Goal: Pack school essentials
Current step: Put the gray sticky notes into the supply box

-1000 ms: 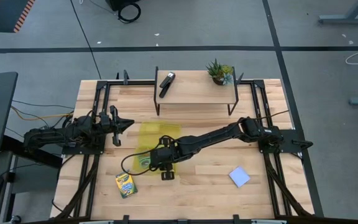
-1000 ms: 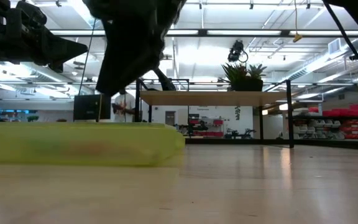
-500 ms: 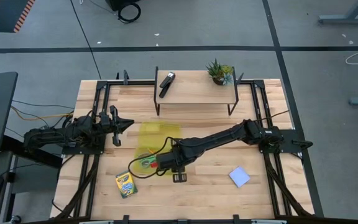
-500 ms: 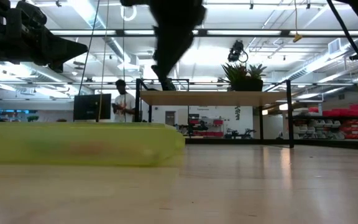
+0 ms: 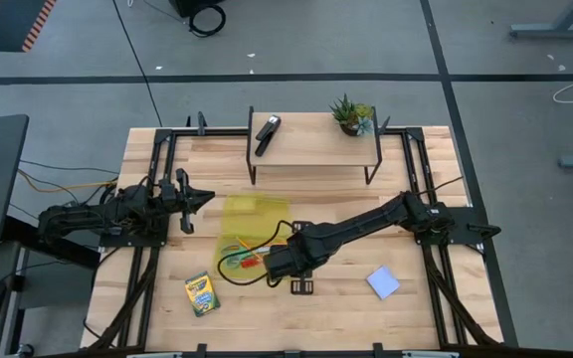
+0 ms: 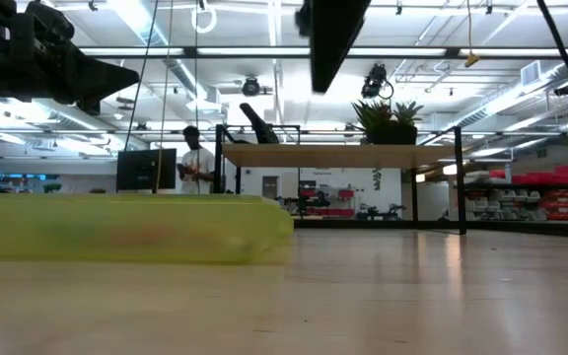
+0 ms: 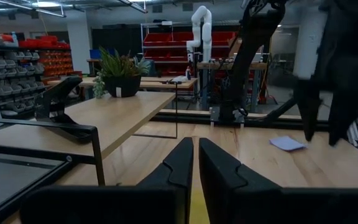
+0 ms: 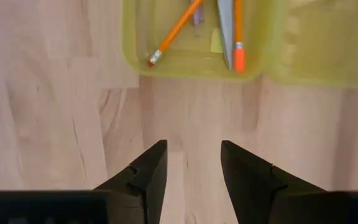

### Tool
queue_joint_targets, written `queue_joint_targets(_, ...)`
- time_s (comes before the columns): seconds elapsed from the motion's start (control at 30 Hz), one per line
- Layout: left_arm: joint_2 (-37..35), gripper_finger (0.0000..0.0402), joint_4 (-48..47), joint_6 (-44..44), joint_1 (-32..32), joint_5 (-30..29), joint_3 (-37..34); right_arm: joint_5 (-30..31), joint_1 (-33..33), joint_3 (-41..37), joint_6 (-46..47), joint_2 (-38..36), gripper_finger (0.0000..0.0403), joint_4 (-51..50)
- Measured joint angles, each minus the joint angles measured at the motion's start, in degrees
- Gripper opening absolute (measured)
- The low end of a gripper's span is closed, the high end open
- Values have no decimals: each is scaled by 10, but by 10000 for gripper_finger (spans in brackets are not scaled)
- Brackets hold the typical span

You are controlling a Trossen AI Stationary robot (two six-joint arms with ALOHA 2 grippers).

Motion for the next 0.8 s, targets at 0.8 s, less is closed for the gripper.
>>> queue_joint_targets(0.8,0,26,-2,0,0,0,0,58,98,-197,297,-202,157,-81)
